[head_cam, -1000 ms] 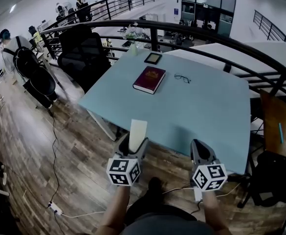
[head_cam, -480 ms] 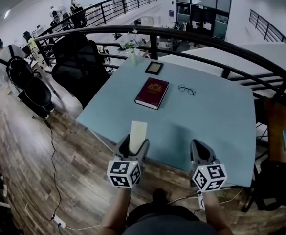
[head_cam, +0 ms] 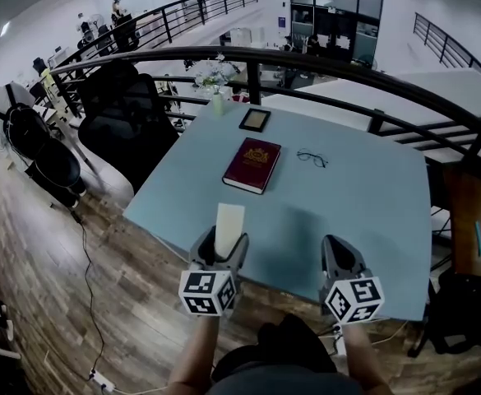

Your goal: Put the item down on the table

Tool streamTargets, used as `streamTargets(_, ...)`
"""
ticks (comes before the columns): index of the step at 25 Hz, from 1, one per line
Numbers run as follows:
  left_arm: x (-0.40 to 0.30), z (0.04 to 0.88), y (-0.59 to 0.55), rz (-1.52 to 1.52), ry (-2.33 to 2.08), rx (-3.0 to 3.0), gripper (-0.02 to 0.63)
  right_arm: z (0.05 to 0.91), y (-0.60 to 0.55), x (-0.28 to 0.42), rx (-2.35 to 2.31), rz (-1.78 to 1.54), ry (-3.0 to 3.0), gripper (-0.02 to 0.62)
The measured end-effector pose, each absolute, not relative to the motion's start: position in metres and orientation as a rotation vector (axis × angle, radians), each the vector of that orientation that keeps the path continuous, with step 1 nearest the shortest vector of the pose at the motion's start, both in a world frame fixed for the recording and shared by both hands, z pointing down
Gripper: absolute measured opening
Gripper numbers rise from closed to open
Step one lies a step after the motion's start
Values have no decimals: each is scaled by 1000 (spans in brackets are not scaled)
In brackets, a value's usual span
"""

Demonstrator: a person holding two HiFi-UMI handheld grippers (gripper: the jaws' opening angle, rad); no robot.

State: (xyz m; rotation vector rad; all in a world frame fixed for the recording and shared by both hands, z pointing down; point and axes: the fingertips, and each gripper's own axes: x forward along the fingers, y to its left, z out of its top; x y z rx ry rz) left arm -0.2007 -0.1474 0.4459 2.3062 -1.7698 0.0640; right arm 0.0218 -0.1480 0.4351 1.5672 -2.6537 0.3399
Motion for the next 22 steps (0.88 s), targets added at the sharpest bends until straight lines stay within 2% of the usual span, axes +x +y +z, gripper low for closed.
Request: streamTargets(22,-177,450,-257,83,-1799,2296,310,436,-244,44,1543,318,-2670,3)
